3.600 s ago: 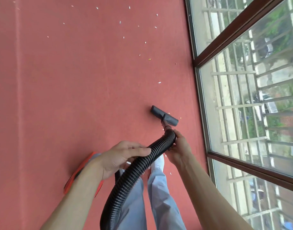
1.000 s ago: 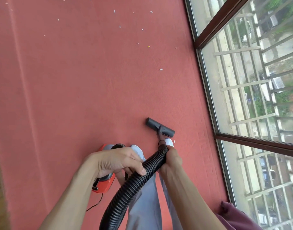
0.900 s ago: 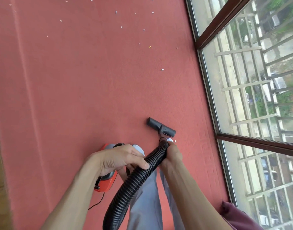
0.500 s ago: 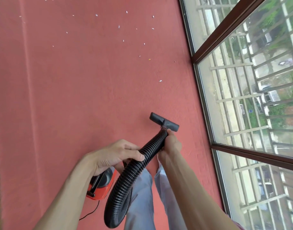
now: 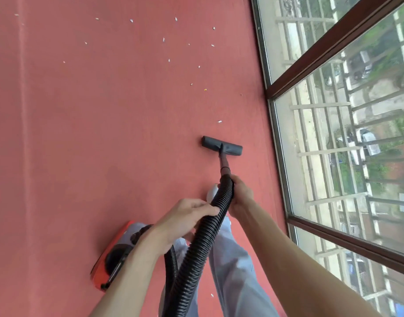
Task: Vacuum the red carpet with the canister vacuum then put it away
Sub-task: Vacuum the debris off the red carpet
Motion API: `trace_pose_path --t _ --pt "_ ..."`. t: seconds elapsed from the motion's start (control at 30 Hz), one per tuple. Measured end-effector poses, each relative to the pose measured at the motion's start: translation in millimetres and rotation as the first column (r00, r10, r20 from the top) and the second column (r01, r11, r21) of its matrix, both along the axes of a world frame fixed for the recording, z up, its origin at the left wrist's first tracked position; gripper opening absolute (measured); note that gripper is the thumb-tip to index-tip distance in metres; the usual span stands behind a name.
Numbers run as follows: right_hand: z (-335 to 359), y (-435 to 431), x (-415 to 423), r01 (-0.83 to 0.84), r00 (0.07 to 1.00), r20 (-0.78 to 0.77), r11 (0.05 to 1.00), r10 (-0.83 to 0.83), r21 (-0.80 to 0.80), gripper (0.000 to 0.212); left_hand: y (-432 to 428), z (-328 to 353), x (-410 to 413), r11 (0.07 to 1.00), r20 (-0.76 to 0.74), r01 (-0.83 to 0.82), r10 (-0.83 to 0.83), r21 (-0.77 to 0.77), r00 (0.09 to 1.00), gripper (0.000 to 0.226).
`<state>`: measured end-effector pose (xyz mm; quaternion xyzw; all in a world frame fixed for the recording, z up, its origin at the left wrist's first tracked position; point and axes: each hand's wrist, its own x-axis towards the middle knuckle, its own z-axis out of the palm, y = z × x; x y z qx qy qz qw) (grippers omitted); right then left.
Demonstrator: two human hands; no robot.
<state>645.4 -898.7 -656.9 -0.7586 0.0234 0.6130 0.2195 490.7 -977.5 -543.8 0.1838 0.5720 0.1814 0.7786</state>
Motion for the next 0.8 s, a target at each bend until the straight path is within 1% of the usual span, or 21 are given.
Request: trace_pose_path --t 0.07,0.13,0.2,0.3,0.37,0.43,0.57,0.7,0.8 --pt "-13.1 9.4 0.6 -0.029 1.000 -0.008 0.999 0.029 -0.021 0.057 13.3 -6.2 1.2 1.000 -0.003 0.010 -0.010 -0.015 1.000 0.033" --pt "-20.1 28.3 1.8 -0.043 0.999 -0.003 0.999 0.043 -0.014 0.054 30.4 -10.7 1.8 1.000 -0.004 -0.006 0.006 -0.025 1.000 0.033" --pt "-24.4 58.2 1.9 -0.056 0.998 0.004 0.998 0.056 0.004 0.049 53.8 -15.3 3.6 0.999 -0.007 -0.038 0.038 -0.033 0.999 0.032" --pt "-24.3 112.5 0.8 -0.080 0.997 0.004 0.996 0.080 0.048 0.044 96.0 -21.0 10.6 0.995 -0.035 -0.089 0.088 -0.037 0.996 0.025" --pt "-20.5 146.7 -2.0 -0.090 0.996 -0.007 0.994 0.090 0.065 0.046 122.7 -20.4 15.1 0.989 -0.054 -0.142 0.140 -0.040 0.989 0.022" --pt "-12.1 175.5 -5.5 -0.084 0.995 -0.049 0.993 0.088 0.078 0.049 143.5 -15.0 16.4 0.985 -0.050 -0.168 0.167 -0.024 0.985 0.023" --pt "4.4 208.4 -9.1 -0.030 0.990 -0.133 0.995 0.043 0.096 0.043 179.4 5.0 1.0 0.992 -0.007 -0.128 0.128 0.006 0.992 0.026" --pt "-0.8 213.7 -11.2 0.018 0.980 -0.201 0.998 -0.005 0.066 0.047 205.8 11.4 -18.5 0.999 -0.052 -0.016 0.018 0.041 0.998 0.039" --pt "-5.7 227.5 -17.4 0.040 0.978 -0.207 0.997 -0.024 0.071 0.046 221.1 3.4 -22.7 0.998 -0.050 -0.039 0.041 0.040 0.998 0.040"
